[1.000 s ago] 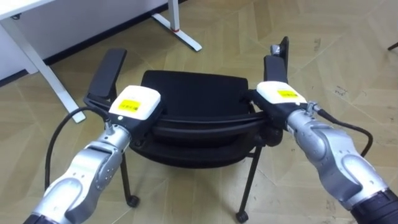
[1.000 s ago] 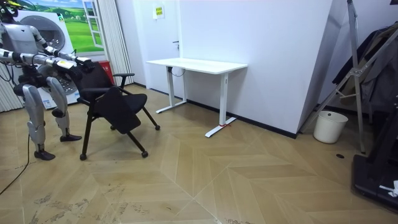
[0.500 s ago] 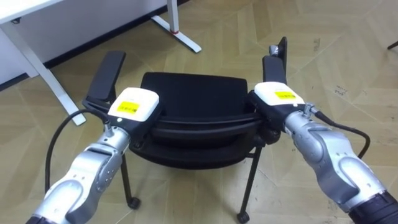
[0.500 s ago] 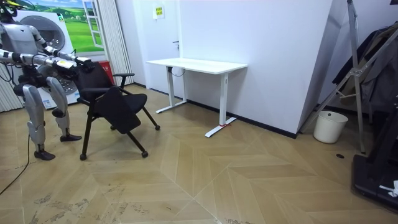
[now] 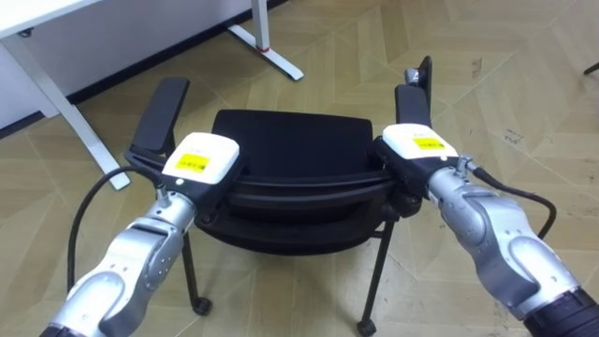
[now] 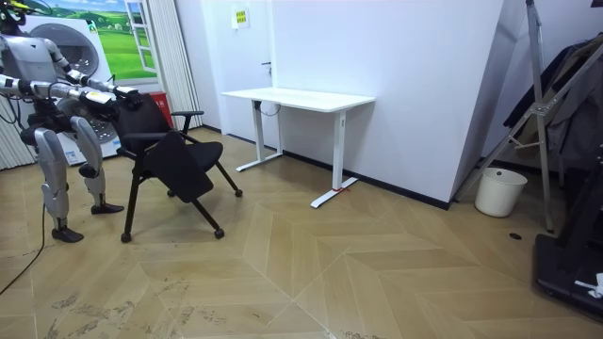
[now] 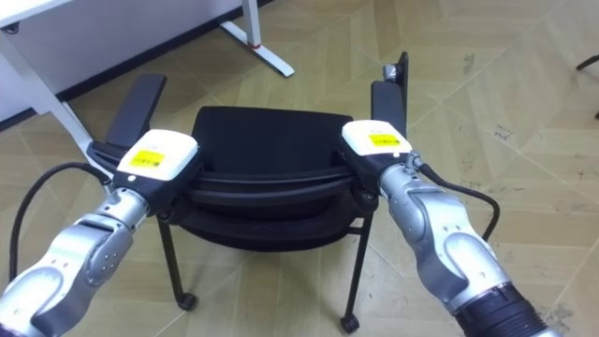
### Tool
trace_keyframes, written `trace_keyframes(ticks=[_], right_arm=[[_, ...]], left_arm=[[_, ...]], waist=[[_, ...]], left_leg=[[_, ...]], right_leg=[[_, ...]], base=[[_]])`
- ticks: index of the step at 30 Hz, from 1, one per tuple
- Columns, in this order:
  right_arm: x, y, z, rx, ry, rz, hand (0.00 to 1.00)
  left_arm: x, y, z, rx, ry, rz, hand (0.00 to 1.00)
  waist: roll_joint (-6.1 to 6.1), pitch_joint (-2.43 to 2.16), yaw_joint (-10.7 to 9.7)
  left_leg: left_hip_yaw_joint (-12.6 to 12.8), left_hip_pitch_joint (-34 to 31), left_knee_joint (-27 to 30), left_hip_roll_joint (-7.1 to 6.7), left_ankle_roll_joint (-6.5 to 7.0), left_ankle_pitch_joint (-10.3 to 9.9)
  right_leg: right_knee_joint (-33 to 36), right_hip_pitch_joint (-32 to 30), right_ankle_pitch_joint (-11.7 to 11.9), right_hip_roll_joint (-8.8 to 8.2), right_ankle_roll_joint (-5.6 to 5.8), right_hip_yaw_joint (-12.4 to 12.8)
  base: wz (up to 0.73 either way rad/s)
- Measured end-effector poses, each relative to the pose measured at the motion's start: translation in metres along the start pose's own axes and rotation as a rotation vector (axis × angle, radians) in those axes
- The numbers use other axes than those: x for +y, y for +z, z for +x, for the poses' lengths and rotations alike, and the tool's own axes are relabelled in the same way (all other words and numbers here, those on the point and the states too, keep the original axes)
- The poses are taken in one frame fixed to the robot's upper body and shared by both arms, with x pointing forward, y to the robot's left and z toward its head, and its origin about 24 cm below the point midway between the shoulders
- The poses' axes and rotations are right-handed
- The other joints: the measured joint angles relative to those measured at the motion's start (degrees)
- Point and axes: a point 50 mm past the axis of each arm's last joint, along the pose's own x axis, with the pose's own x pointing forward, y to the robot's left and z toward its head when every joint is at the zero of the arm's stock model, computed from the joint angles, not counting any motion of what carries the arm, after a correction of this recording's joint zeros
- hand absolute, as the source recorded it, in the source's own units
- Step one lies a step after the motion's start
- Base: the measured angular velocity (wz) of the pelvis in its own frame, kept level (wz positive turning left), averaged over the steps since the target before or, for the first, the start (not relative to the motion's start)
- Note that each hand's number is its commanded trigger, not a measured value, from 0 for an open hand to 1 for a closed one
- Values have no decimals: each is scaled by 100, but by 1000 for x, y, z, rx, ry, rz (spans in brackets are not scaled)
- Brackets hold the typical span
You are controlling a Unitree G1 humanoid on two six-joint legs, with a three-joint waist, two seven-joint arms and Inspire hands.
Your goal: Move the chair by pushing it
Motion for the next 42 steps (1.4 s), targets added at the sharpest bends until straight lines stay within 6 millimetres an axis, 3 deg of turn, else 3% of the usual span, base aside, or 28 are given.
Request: trace_keyframes(ticks=[8,12,13,16,19,20,21,22,23,24,25,28,29,30,31,33,34,35,36,37,38,40,41,42], right_arm=[[-1,-2,0,10,-11,15,100],[6,-4,2,25,-16,42,100],[7,-4,3,28,-16,47,100],[13,-6,6,36,-10,63,100],[22,-11,7,32,23,87,100],[23,-12,7,36,25,90,100],[23,-13,8,39,22,94,100],[22,-14,8,42,16,96,100],[22,-13,8,41,14,103,100],[19,-17,7,39,9,96,100],[16,-20,6,36,-3,98,100],[17,-27,5,37,-5,109,100],[19,-28,5,35,-3,121,100],[22,-29,5,42,3,134,100],[26,-30,5,47,4,150,100],[24,-28,6,43,-20,170,100],[22,-25,8,37,-34,184,100],[19,-24,10,34,-38,187,100],[15,-24,13,34,-45,183,100],[9,-22,18,33,-53,180,100],[9,-20,21,35,-53,178,100],[13,-17,25,37,-40,193,100],[16,-18,25,45,-32,196,100],[20,-20,25,53,-27,198,100]], left_arm=[[0,1,1,1,7,3,100],[0,-1,6,1,2,18,100],[-1,-2,7,2,-3,19,100],[-5,-4,13,3,-23,27,100],[-15,-4,13,11,-47,12,100],[-16,-4,13,14,-52,12,100],[-17,-3,14,14,-51,6,100],[-17,-2,14,18,-45,-5,100],[-18,-2,14,20,-44,-10,100],[-19,2,15,14,-38,-24,100],[-19,5,16,6,-31,-29,100],[-19,7,16,-9,-31,-31,100],[-18,7,16,-21,-27,-25,100],[-16,6,15,-32,-24,-9,100],[-14,4,14,-45,-19,10,100],[-6,0,14,-57,-1,35,100],[-1,-2,16,-64,10,52,100],[3,-2,18,-68,17,59,100],[7,-5,21,-65,26,63,100],[9,-8,23,-55,31,57,100],[9,-10,23,-50,28,54,100],[6,-12,25,-49,15,48,100],[5,-13,25,-49,12,47,100],[2,-13,25,-48,4,46,100]], waist=[[-44,53,-4],[-195,153,-42],[-210,148,-41],[-222,144,-57],[-93,125,-86],[-89,109,-83],[-100,102,-73],[-149,148,-38],[-115,148,-38],[-93,141,-76],[-24,156,-87],[59,144,21],[53,133,130],[-21,83,231],[-103,41,310],[-137,5,419],[-324,1,402],[-395,7,401],[-449,12,402],[-350,61,407],[-323,72,404],[-332,85,407],[-328,86,405],[-307,84,379]], left_leg=[[-2,-17,71,10,0,0],[4,-277,741,24,-2,-3],[4,-363,922,38,0,-5],[23,-839,1985,208,2,-6],[163,-1304,3209,564,13,5],[180,-1376,3385,615,46,27],[221,-1551,3736,669,170,141],[266,-1772,4048,739,266,327],[260,-1875,4114,717,301,296],[312,-2026,3936,575,334,144],[504,-2126,3543,389,351,122],[977,-2066,2425,146,344,184],[1076,-2067,2114,69,399,223],[1078,-2113,2179,95,548,289],[1025,-2164,2392,109,665,159],[978,-2226,2680,90,765,-115],[998,-2242,2712,-56,762,-199],[994,-2251,2735,-138,770,-239],[910,-2285,2821,-280,904,-356],[733,-2310,2980,-365,1004,-465],[658,-2305,3030,-410,1012,-510],[554,-2164,3054,-475,1042,-584],[535,-2118,3054,-475,1043,-599],[431,-2034,3054,-505,1032,-641]], right_leg=[[71,-6,-18,-7,1,5],[509,-43,-192,-98,-69,-166],[626,-74,-223,-107,-91,-164],[1066,-123,-377,-63,-191,-217],[1098,189,-673,120,-315,-492],[1106,221,-745,129,-334,-486],[1138,252,-896,147,-389,-479],[1116,324,-971,196,-450,-420],[1111,339,-1025,198,-479,-334],[1131,284,-1069,211,-516,-273],[1198,213,-1113,200,-523,-240],[1310,161,-1234,222,-508,-174],[1457,127,-1390,221,-526,-98],[1615,108,-1532,115,-418,-179],[1722,119,-1633,-57,-241,-368],[1934,97,-1723,-222,-100,-491],[2158,3,-1833,-397,-61,-493],[2312,-51,-1886,-478,-49,-489],[2775,-223,-1912,-618,-28,-451],[3550,-530,-1738,-763,-93,-416],[3967,-702,-1566,-846,-110,-340],[5206,-1297,-620,-1101,-105,-57],[5385,-1392,-370,-1114,-101,23],[5632,-1504,23,-1109,-89,119]], base=[[1],[18],[20],[23],[25],[21],[22],[19],[24],[15],[8],[-28],[-46],[-66],[-62],[-39],[-10],[-6],[-25],[-32],[-29],[0],[17],[12]])
